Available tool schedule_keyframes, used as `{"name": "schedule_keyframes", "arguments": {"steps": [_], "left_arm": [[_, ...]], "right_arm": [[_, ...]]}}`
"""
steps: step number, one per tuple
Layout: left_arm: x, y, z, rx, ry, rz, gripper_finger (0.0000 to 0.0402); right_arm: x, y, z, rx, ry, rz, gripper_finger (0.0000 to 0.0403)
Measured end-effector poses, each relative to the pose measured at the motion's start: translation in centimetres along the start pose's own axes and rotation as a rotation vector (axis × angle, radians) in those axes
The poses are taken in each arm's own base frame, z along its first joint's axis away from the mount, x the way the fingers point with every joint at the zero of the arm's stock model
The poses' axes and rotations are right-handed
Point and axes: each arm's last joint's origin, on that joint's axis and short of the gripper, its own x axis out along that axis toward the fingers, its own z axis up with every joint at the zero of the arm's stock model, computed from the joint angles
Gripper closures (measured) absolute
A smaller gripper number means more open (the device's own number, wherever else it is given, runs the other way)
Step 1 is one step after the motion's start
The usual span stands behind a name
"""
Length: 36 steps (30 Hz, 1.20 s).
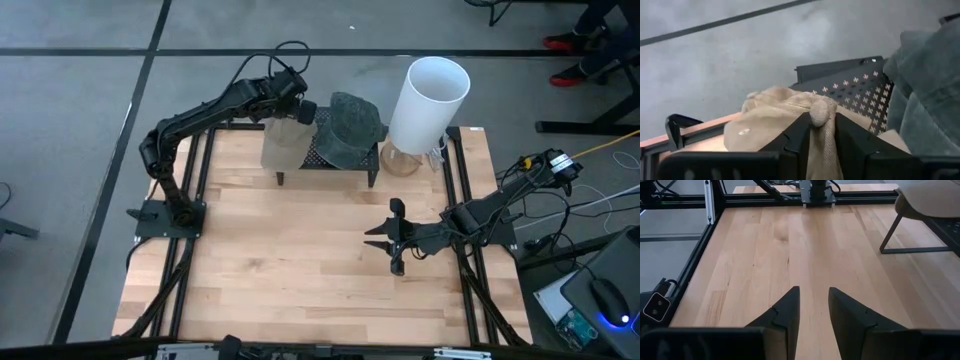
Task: Pick & Place hat
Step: Stack the brown cap on top of the other brown cap on the shelf, then adjust the brown caps on the shelf
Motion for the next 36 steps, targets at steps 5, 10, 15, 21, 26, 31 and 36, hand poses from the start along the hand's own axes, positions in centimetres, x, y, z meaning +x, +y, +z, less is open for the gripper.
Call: {"name": "schedule_keyframes", "arguments": {"steps": [5, 10, 15, 21, 26, 31, 36], "left_arm": [[0.0, -0.1, -0.1, 0.013, 0.014, -0.014, 0.0288], [-0.7, 0.2, 0.5, 0.087, -0.014, -0.024, 0.025], [-2.7, 0.5, 1.8, 0.116, -0.099, -0.024, 0.0233], [-6.7, 1.4, 2.3, 0.134, -0.18, -0.081, 0.0231], [-11.5, 2.2, 1.0, 0.236, -0.223, -0.153, 0.0231], [-15.7, 2.3, -3.0, 0.382, -0.21, -0.188, 0.0231], [-17.8, 2.2, -9.3, 0.482, -0.189, -0.163, 0.0231]], "right_arm": [[0.0, 0.0, 0.0, 0.0, 0.0, 0.0, 0.0299], [0.0, 0.0, 0.0, 0.0, 0.0, 0.0, 0.0299], [0.0, 0.0, 0.0, -0.004, -0.001, -0.001, 0.0299], [0.0, 0.0, 0.0, -0.004, -0.001, -0.001, 0.0299], [0.0, 0.0, 0.0, -0.004, 0.0, -0.001, 0.0299], [0.0, 0.0, 0.0, -0.005, 0.001, -0.001, 0.0299], [0.0, 0.0, 0.0, -0.005, 0.002, -0.001, 0.0299]]}}
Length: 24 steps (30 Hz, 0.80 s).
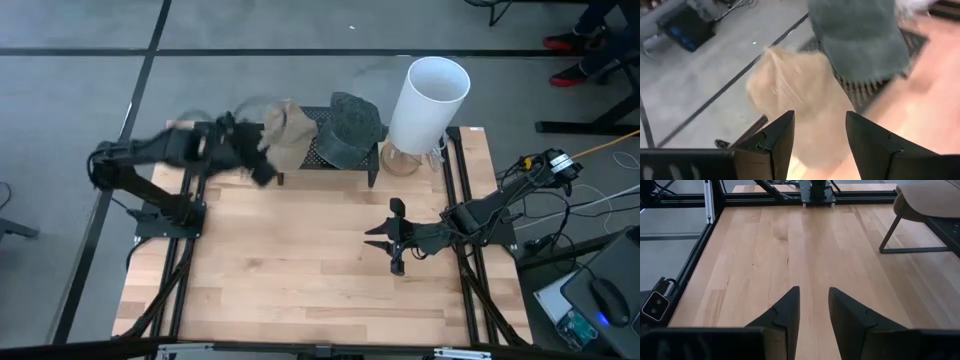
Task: Pick & Place hat
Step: Adjust the brown caps on the shelf
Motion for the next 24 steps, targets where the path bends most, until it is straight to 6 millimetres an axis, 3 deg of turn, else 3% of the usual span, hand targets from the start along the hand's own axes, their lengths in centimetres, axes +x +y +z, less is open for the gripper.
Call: {"name": "schedule_keyframes", "arguments": {"steps": [7, 13, 18, 24], "left_arm": [[-1.3, -4.8, -9.4, 0.194, -0.065, 0.005, 0.0231], [0.3, -7.3, -16.8, 0.378, -0.037, -0.016, 0.0231], [1.9, -8.0, -19.8, 0.476, -0.13, 0.072, 0.0231], [3.7, -8.3, -21.1, 0.54, -0.222, 0.197, 0.0231]], "right_arm": [[0.0, 0.0, 0.0, 0.0, 0.001, 0.0, 0.0299], [0.0, 0.0, 0.0, 0.0, 0.0, 0.0, 0.0299], [0.0, 0.0, 0.0, 0.001, 0.0, -0.001, 0.0299], [0.0, 0.0, 0.0, 0.003, -0.003, -0.009, 0.0299]]}}
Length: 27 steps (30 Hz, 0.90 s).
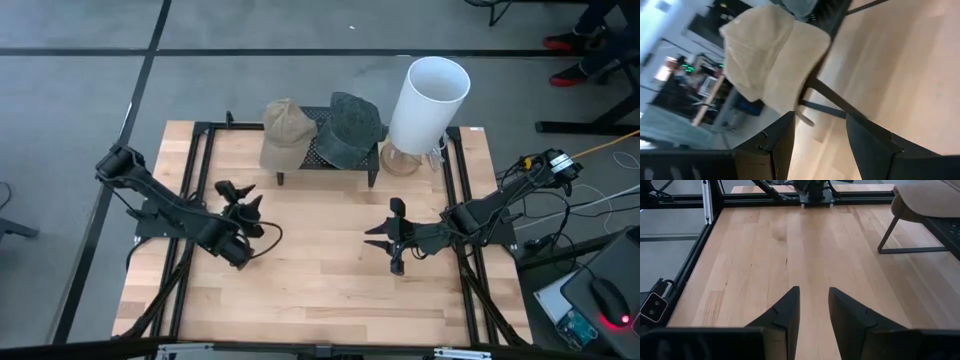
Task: Pick & Place hat
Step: Adjust the brown caps on the shelf
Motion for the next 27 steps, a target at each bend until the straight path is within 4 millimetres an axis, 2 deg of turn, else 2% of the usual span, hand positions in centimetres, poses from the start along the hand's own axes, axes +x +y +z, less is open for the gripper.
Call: {"name": "schedule_keyframes", "arguments": {"steps": [6, 13, 20, 27], "left_arm": [[2.4, -0.8, -0.3, 0.002, 0.043, 0.097, 0.0231], [5.1, -0.9, -0.4, -0.11, 0.117, 0.174, 0.0231], [5.2, -0.9, -0.3, -0.102, 0.126, 0.169, 0.0217], [5.5, -0.8, -0.4, -0.023, 0.155, 0.156, 0.0169]], "right_arm": [[0.0, 0.0, 0.0, 0.0, 0.0, 0.0, 0.0299], [0.0, 0.0, 0.0, -0.002, 0.003, 0.0, 0.0299], [0.0, 0.0, -0.2, -0.011, 0.018, -0.004, 0.0299], [0.0, -0.1, -0.3, -0.013, 0.024, -0.006, 0.0299]]}}
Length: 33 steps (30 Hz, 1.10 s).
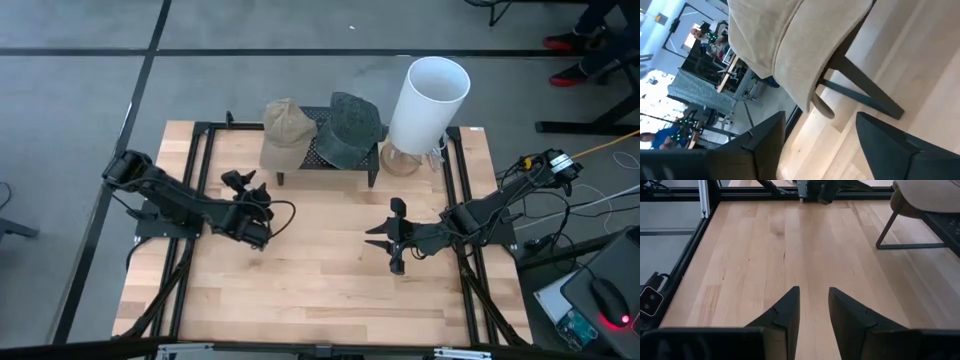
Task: Pick & Place hat
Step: Adjust the brown caps on the shelf
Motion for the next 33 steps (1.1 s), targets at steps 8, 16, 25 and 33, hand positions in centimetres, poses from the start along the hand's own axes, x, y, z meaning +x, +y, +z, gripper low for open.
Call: {"name": "schedule_keyframes", "arguments": {"steps": [8, 16, 25, 33], "left_arm": [[1.9, 0.4, 0.5, -0.076, 0.046, 0.046, 0.0129], [4.2, 0.8, 0.9, -0.072, 0.127, 0.077, 0.0131], [5.5, 0.2, 1.9, -0.031, 0.115, 0.071, 0.0132], [7.1, -0.3, 2.3, 0.035, 0.124, 0.115, 0.0137]], "right_arm": [[0.0, 0.0, 0.0, 0.005, 0.0, 0.0, 0.0299], [0.0, 0.0, 0.0, 0.007, 0.0, 0.0, 0.0299], [0.0, 0.0, 0.0, 0.007, 0.0, 0.0, 0.0299], [0.1, 0.0, -0.1, 0.021, 0.007, -0.002, 0.0299]]}}
